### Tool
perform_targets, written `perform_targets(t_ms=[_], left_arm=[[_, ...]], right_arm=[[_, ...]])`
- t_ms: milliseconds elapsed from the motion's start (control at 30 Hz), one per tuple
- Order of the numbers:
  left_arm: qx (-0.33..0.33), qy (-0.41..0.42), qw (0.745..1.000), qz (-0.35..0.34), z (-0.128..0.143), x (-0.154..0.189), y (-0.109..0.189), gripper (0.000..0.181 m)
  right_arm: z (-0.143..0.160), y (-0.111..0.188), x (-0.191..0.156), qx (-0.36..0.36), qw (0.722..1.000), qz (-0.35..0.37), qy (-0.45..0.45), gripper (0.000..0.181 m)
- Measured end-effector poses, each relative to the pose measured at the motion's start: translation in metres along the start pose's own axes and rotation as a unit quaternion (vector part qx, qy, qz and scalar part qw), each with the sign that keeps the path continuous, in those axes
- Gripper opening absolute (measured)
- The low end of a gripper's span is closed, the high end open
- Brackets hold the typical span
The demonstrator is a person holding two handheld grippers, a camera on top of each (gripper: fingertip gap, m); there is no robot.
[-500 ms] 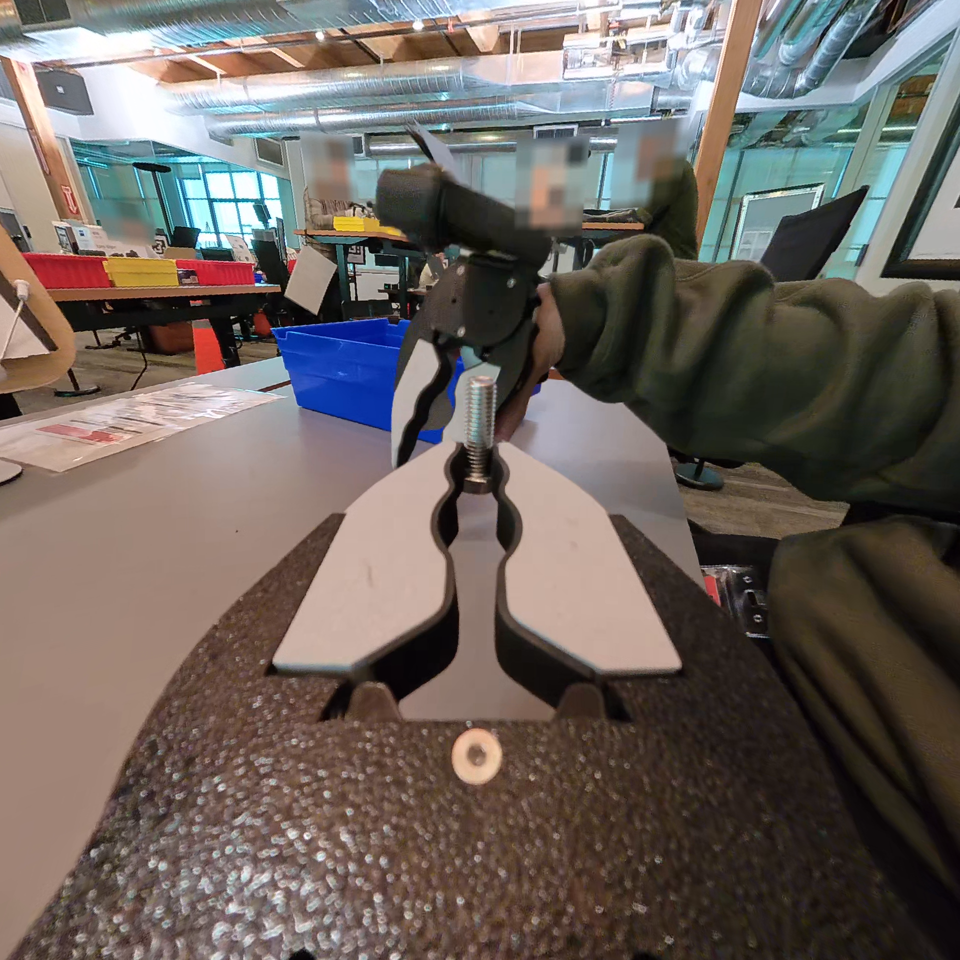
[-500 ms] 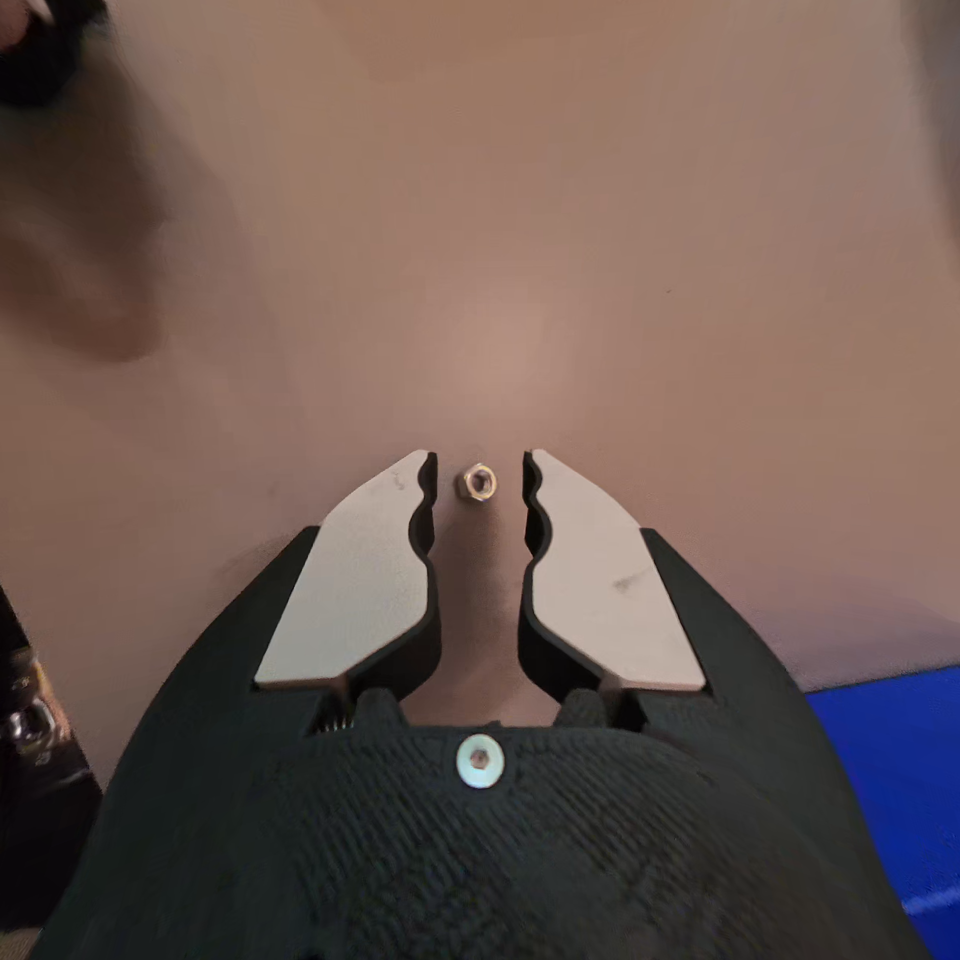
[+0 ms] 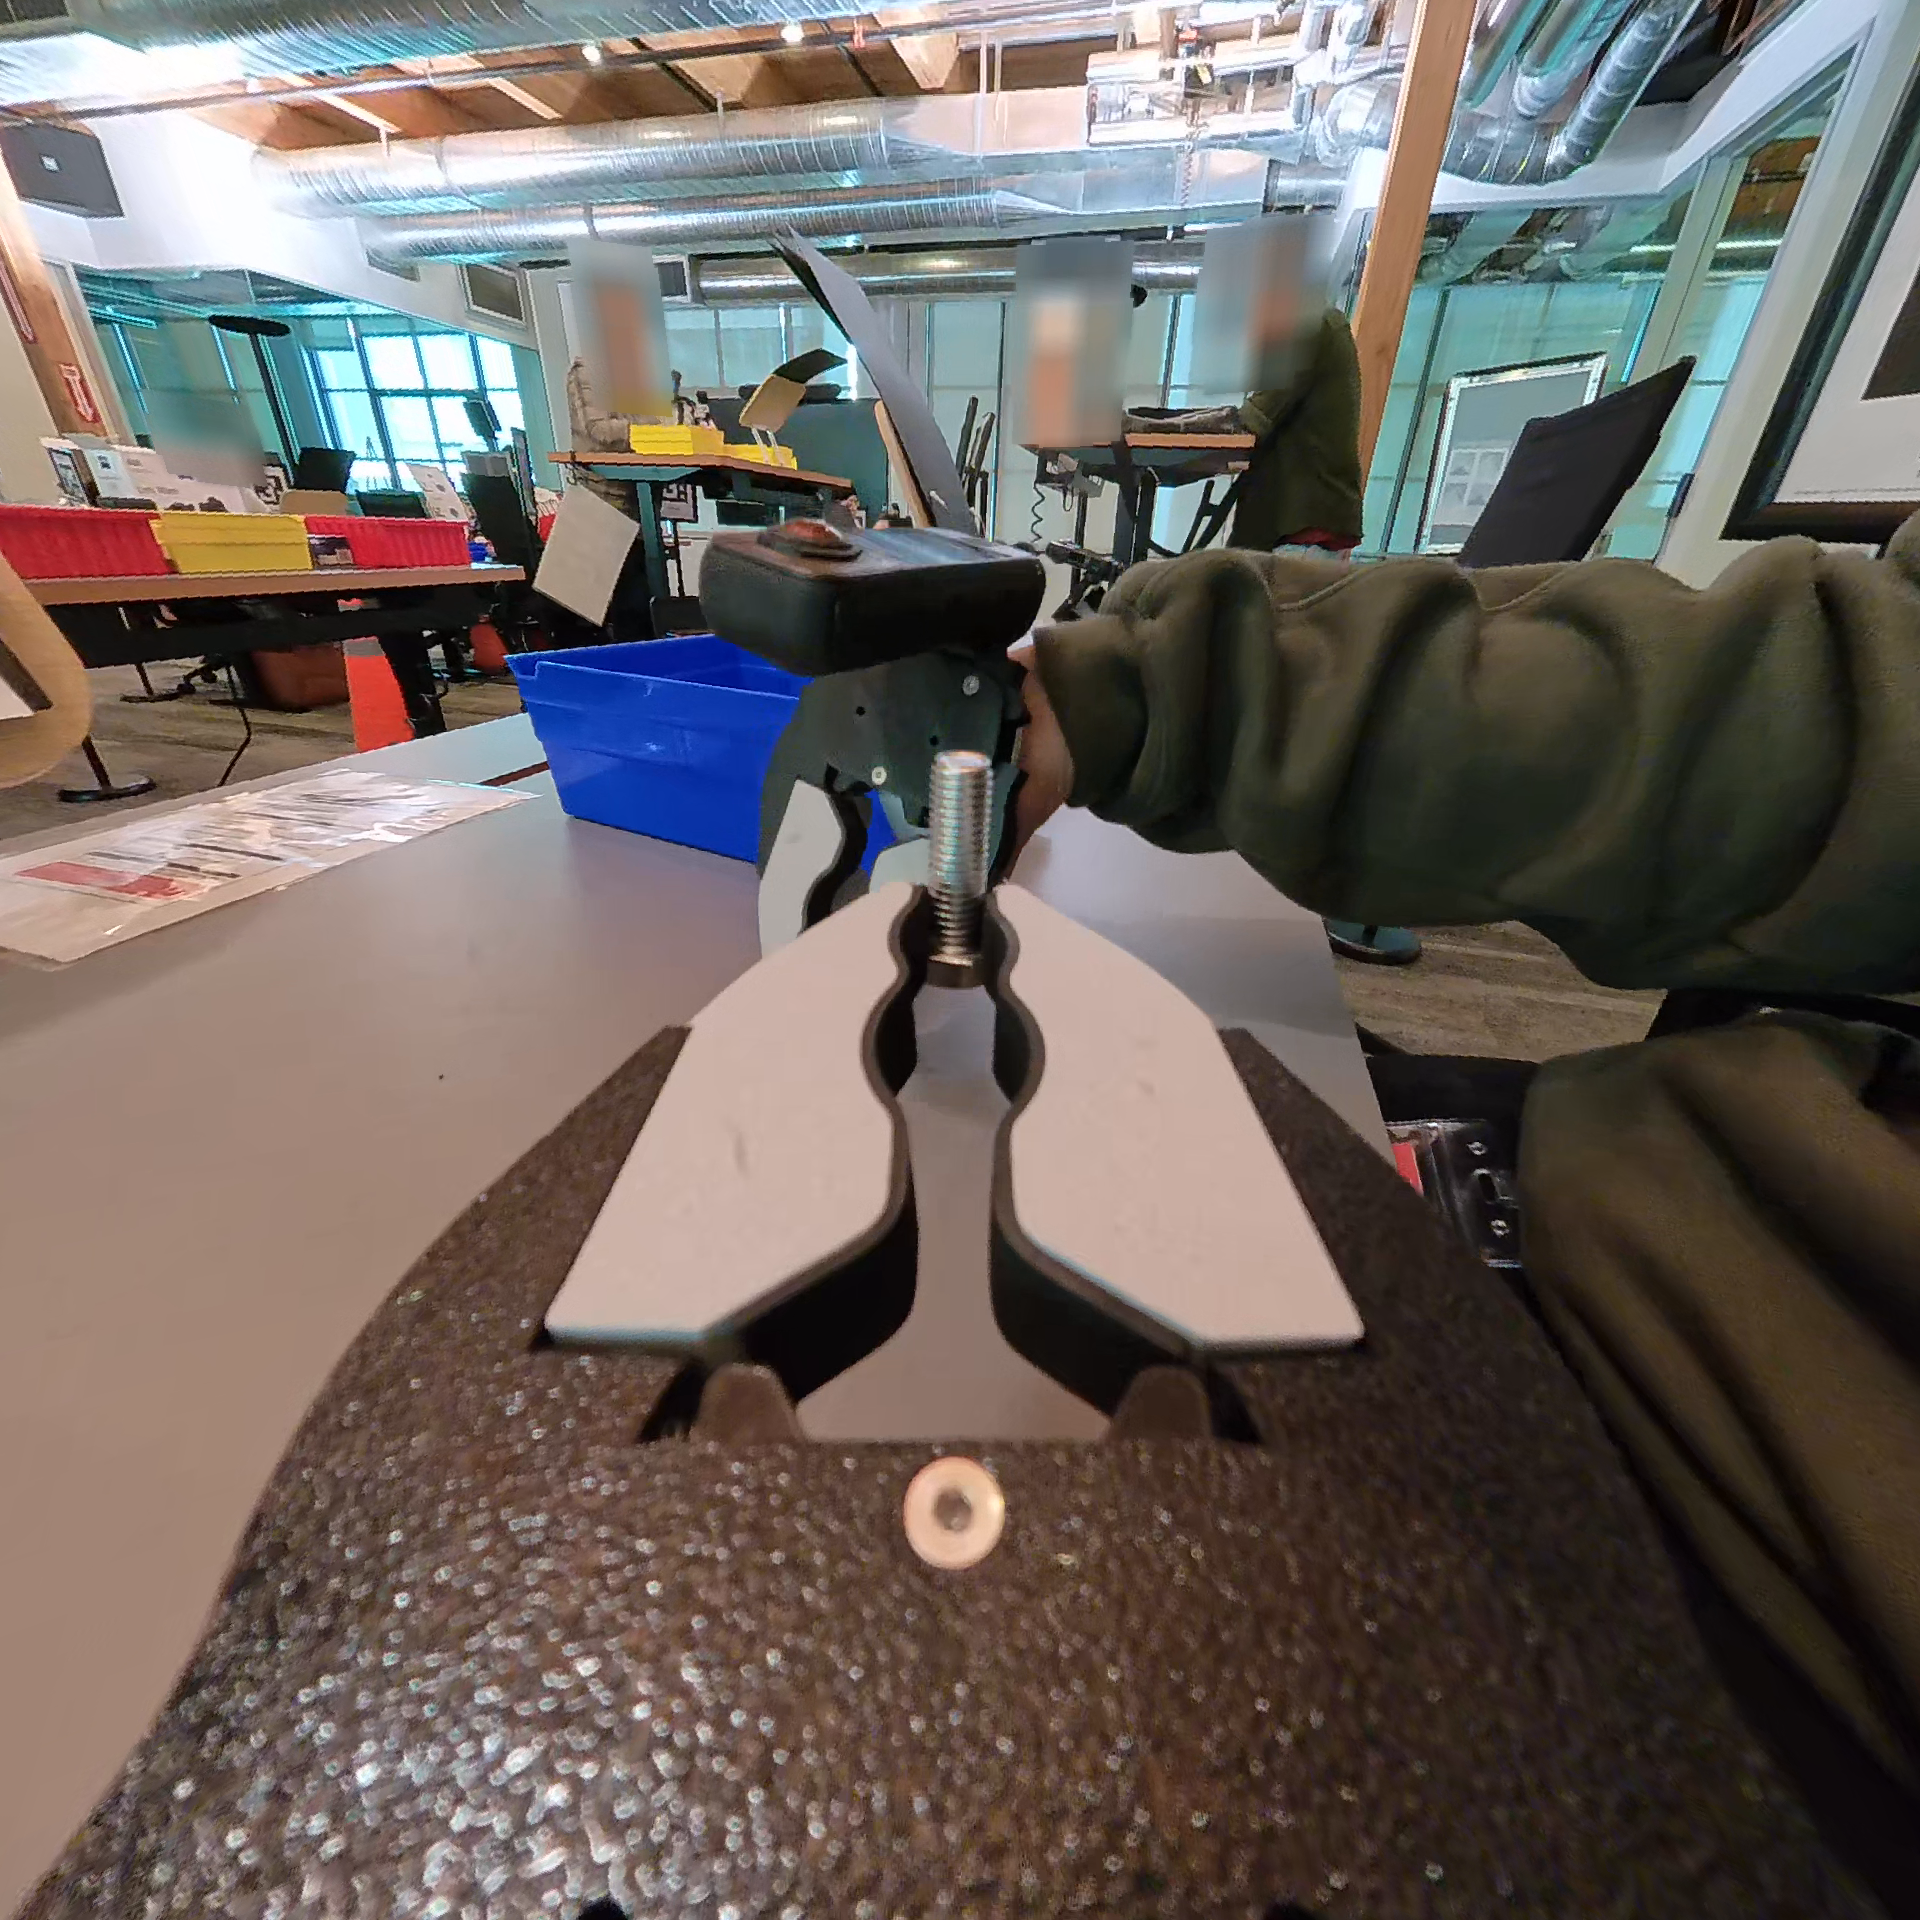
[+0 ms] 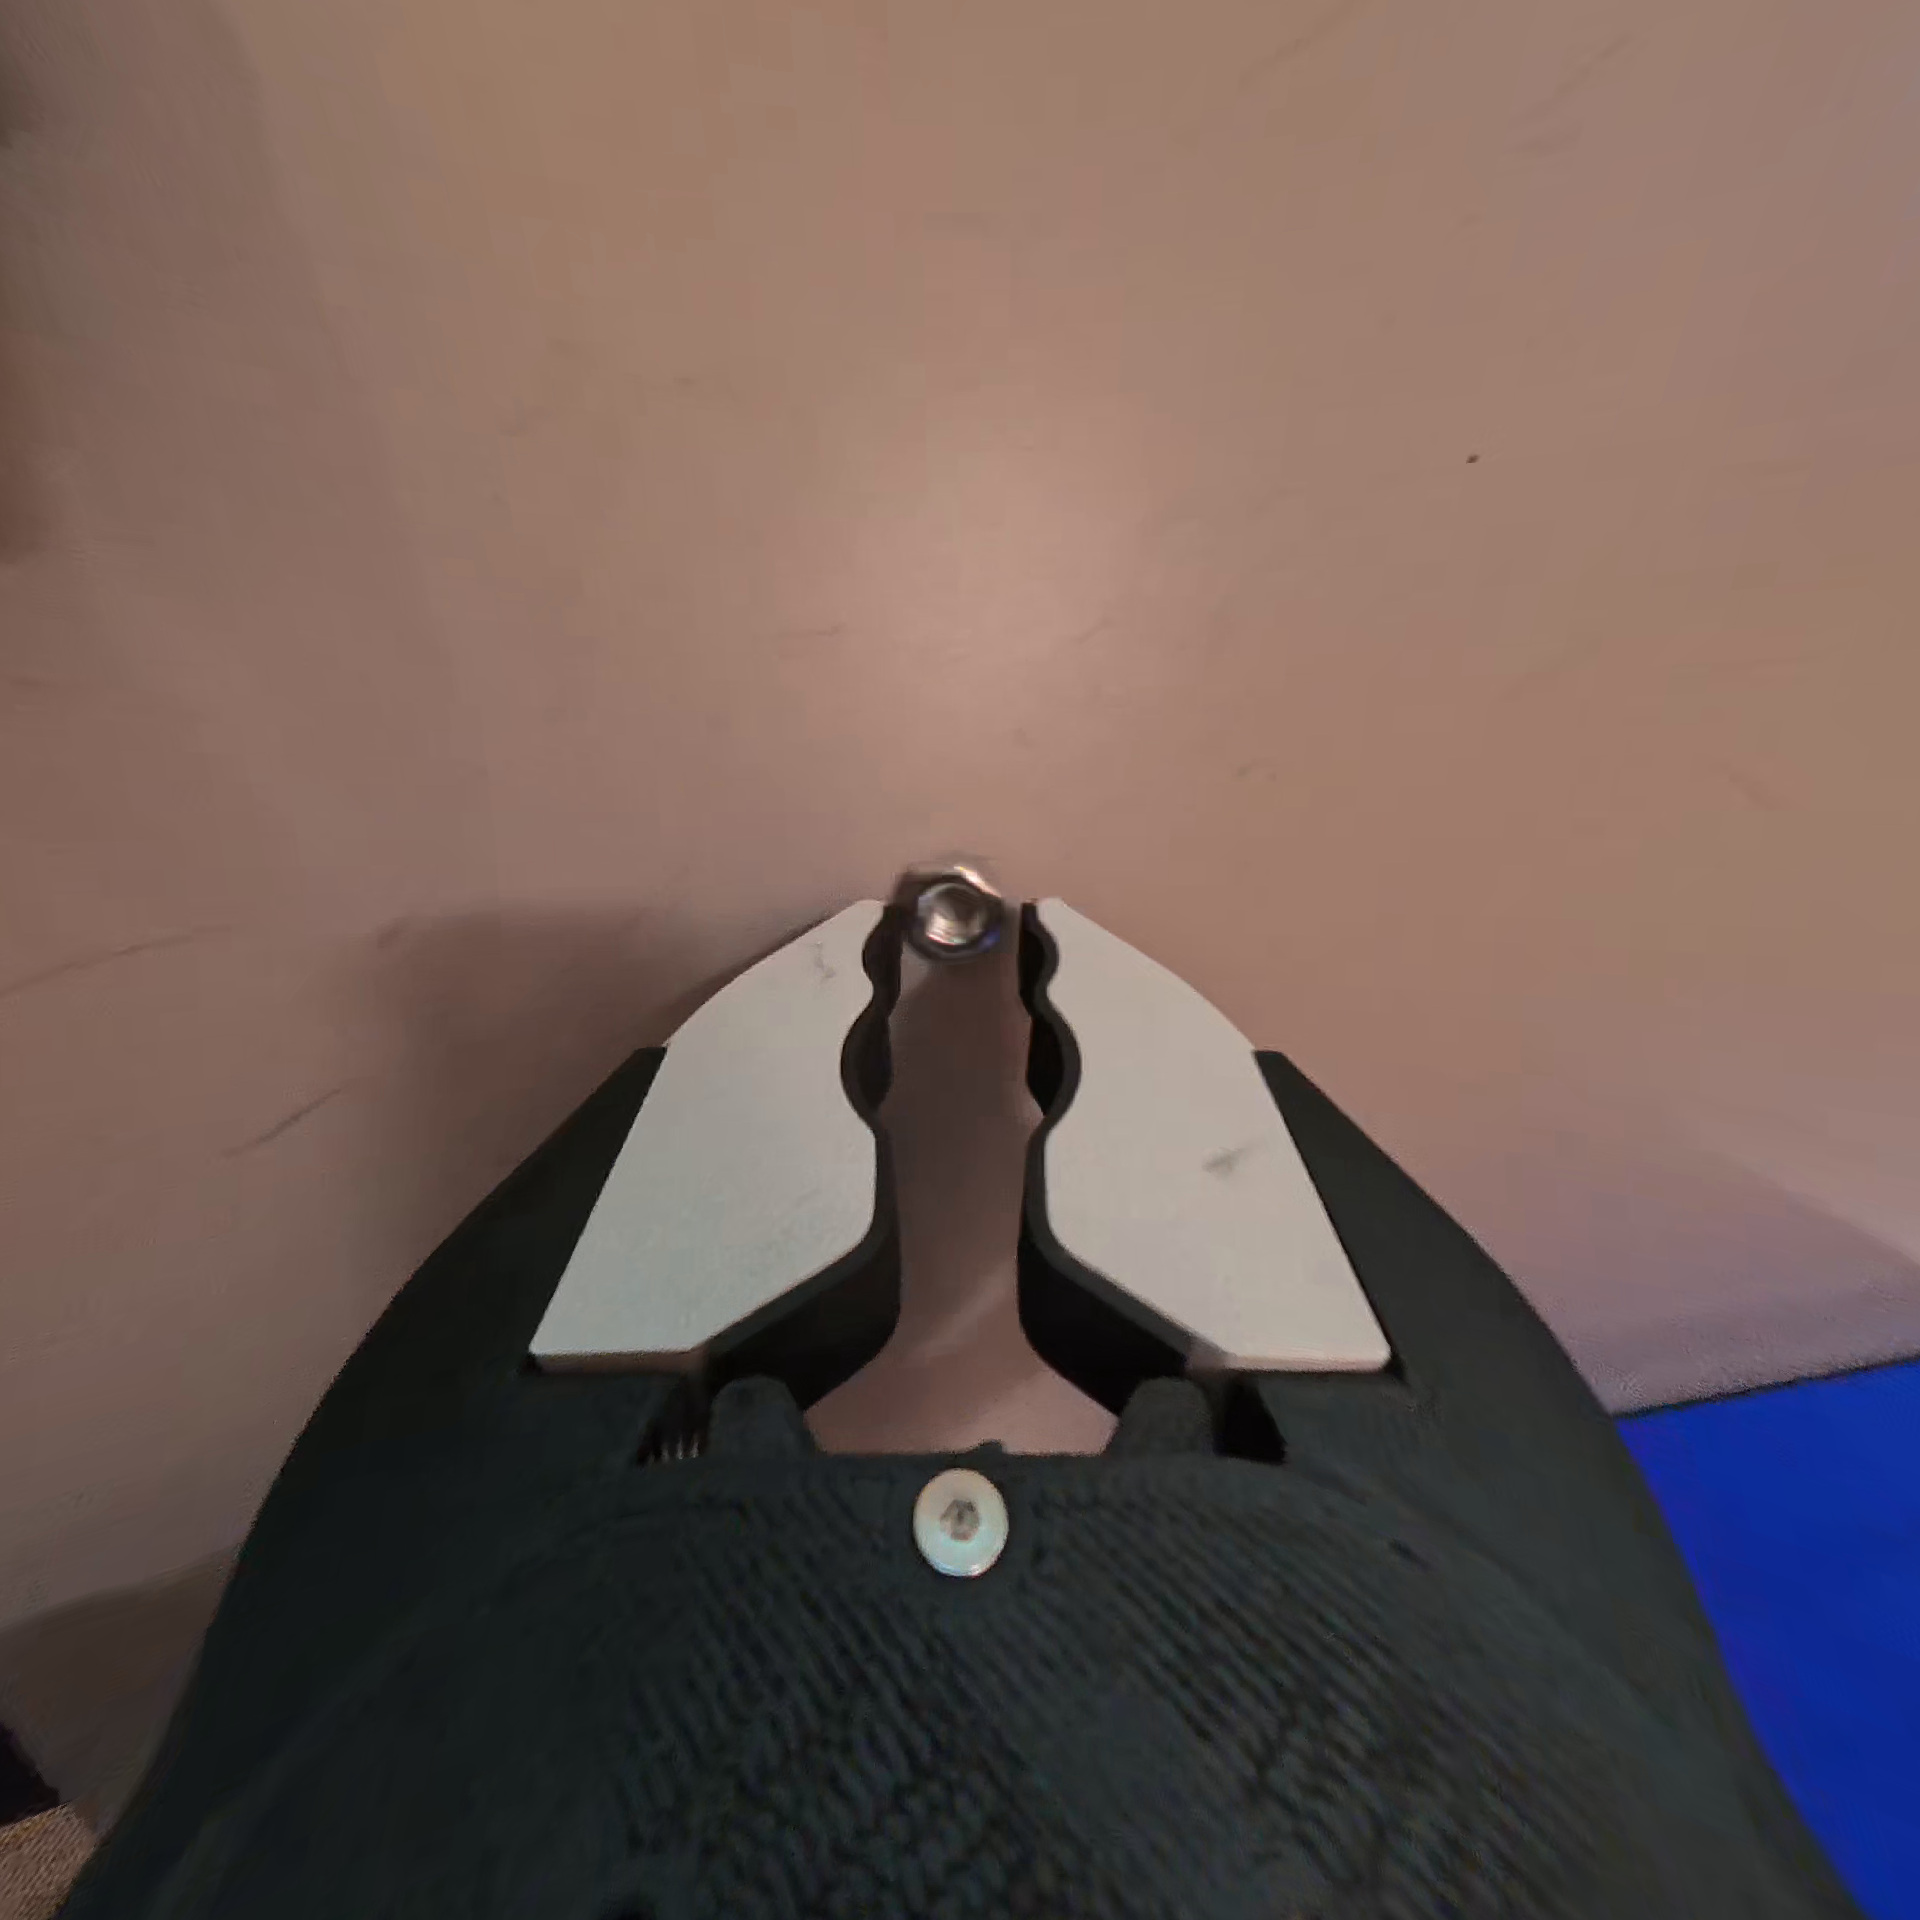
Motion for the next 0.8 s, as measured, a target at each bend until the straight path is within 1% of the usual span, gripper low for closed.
perform_targets(t_ms=[33, 67, 100, 133, 167, 267, 400, 533, 567, 600, 700, 767, 800], left_arm=[[0.001, 0.002, 1.0, 0.001, 0.0, 0.0, 0.0, 0.009], [0.002, 0.003, 1.0, 0.001, 0.0, 0.0, 0.001, 0.009], [0.001, 0.004, 1.0, 0.002, 0.0, 0.0, 0.0, 0.009], [0.001, 0.004, 1.0, 0.002, 0.0, 0.0, 0.0, 0.009], [0.0, 0.004, 1.0, 0.003, 0.0, 0.0, 0.0, 0.009], [0.0, 0.004, 1.0, 0.002, 0.0, 0.0, 0.0, 0.009], [0.0, 0.006, 1.0, 0.002, 0.0, 0.0, 0.001, 0.009], [-0.002, 0.006, 1.0, 0.003, 0.0, 0.0, 0.001, 0.009], [-0.002, 0.006, 1.0, 0.004, 0.0, 0.0, 0.001, 0.009], [-0.002, 0.006, 1.0, 0.004, 0.0, 0.0, 0.001, 0.009], [-0.002, 0.009, 1.0, 0.006, 0.0, 0.0, 0.001, 0.009], [-0.002, 0.007, 1.0, 0.005, 0.0, 0.0, 0.001, 0.009], [-0.002, 0.005, 1.0, 0.003, 0.0, 0.0, 0.001, 0.009]], right_arm=[[0.001, -0.001, 0.002, -0.001, 1.0, 0.003, -0.001, 0.021], [0.001, -0.001, 0.002, 0.001, 1.0, -0.001, -0.003, 0.014], [0.003, -0.003, 0.001, -0.005, 1.0, -0.011, -0.006, 0.0], [0.003, -0.003, 0.001, 0.001, 1.0, -0.013, -0.008, 0.0], [0.003, -0.003, 0.001, 0.004, 1.0, -0.015, -0.009, 0.0], [0.003, 0.0, 0.003, 0.002, 1.0, 0.01, 0.004, 0.013], [-0.011, 0.003, 0.002, 0.042, 0.999, -0.002, 0.009, 0.03], [-0.016, -0.005, 0.003, 0.053, 0.998, -0.029, -0.013, 0.025], [-0.014, -0.009, 0.002, 0.043, 0.998, -0.038, -0.016, 0.022], [-0.016, -0.01, 0.001, 0.052, 0.998, -0.044, -0.017, 0.017], [-0.015, -0.011, 0.0, 0.046, 0.997, -0.048, -0.025, 0.017], [-0.015, -0.01, -0.005, 0.035, 0.997, -0.061, -0.013, 0.017], [-0.017, -0.007, -0.006, 0.033, 0.998, -0.056, -0.004, 0.017]])
Point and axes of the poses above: each gripper's, where its closed fingertips meet, y back along the fingers, z out of its underside, x = y × z across the jaws, the point moved 3 cm from there along y, back along the fingers, and after that the axes turned 14 degrees about -z, right-handed, at the moved point
